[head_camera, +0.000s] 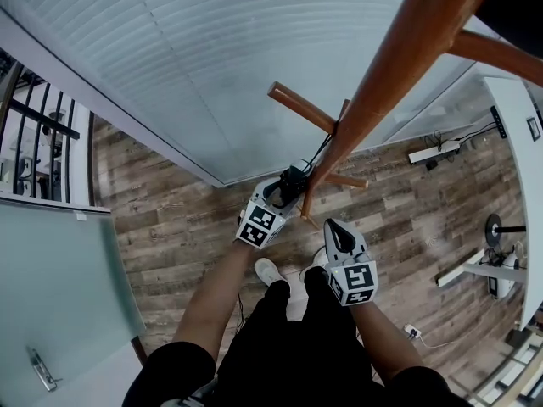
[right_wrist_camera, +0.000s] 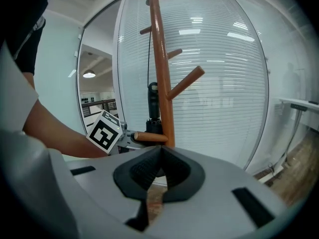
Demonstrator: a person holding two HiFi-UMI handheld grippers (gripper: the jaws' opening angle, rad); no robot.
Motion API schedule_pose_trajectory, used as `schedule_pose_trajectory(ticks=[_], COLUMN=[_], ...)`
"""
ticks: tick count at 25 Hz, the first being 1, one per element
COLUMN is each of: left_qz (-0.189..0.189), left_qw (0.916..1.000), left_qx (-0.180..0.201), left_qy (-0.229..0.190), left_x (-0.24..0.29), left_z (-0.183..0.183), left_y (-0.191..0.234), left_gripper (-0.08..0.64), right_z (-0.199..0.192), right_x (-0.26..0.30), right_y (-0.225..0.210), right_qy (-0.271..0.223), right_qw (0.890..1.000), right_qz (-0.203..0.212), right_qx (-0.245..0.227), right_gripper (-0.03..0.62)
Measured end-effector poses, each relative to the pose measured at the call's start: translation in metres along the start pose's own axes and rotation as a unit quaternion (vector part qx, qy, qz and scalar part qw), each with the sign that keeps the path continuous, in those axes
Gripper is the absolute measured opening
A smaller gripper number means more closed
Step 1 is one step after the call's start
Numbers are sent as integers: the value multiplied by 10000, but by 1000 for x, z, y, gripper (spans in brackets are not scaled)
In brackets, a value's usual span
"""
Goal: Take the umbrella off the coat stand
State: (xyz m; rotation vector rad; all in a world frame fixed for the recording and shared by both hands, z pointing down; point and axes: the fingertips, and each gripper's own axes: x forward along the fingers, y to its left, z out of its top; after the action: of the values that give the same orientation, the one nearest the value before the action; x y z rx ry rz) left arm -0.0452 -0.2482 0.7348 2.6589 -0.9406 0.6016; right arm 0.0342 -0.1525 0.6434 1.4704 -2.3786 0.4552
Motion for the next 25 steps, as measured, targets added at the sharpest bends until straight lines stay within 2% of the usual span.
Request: schedule_pose_trajectory(ticks=[3,10,19,25], left_qz=[44,179,334,293], left_qw=[10000,9989,9958,9937], left_qx=[30,338,729,603], left_qy=[-64,-287,-450,-895], left_x=[-5,-36,-72,-89], left_z=[7,49,77,118], left_y=[-3,-3,-9,-12], left_gripper=[242,242,241,241], right_z=[-1,10,34,48], right_x=[0,3,2,2], right_y=[-3,-2,14,16], right_qy=[14,-120,-422,-575], right_qw=[9999,9997,9987,9977], right_qz=[-54,-124,83,106], right_qx=[115,185,268,349], right_gripper=[7,6,6,6])
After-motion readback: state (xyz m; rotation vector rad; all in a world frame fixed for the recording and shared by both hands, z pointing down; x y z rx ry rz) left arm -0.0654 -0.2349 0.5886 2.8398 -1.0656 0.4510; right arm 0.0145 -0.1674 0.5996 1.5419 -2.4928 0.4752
